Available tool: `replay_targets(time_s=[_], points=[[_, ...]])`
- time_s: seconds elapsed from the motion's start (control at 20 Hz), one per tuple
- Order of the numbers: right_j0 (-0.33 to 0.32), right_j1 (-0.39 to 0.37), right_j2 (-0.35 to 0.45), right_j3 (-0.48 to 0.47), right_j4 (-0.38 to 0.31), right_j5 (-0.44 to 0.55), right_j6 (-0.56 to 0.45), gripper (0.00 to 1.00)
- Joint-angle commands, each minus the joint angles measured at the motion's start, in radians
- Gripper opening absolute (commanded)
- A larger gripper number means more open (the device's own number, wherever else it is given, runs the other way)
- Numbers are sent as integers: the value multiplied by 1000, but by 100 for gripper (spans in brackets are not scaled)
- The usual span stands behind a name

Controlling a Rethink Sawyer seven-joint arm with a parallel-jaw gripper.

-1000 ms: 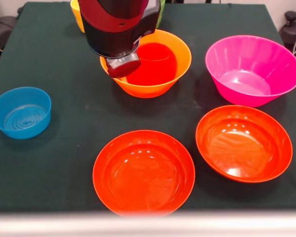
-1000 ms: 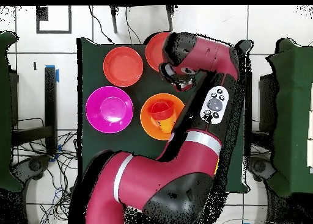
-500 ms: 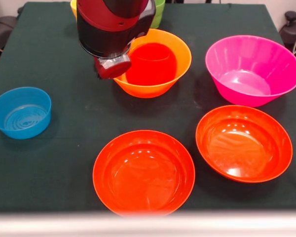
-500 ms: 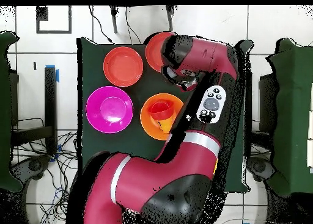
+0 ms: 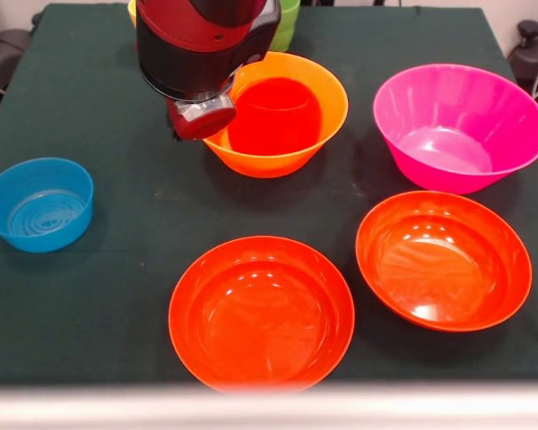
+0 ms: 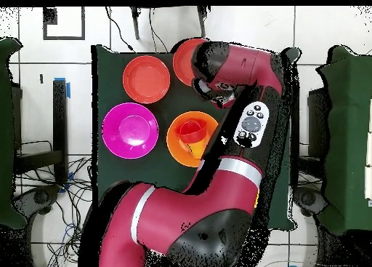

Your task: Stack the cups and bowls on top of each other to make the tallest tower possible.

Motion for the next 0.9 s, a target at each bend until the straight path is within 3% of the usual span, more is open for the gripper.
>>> replay_targets(time_s=[0.05,0.7,0.9], points=[[17,21,97,45,-62,-8,-111,100],[0,22,102,25,-54,34,-122,100],[-12,8,146,74,39,151,-22,100]])
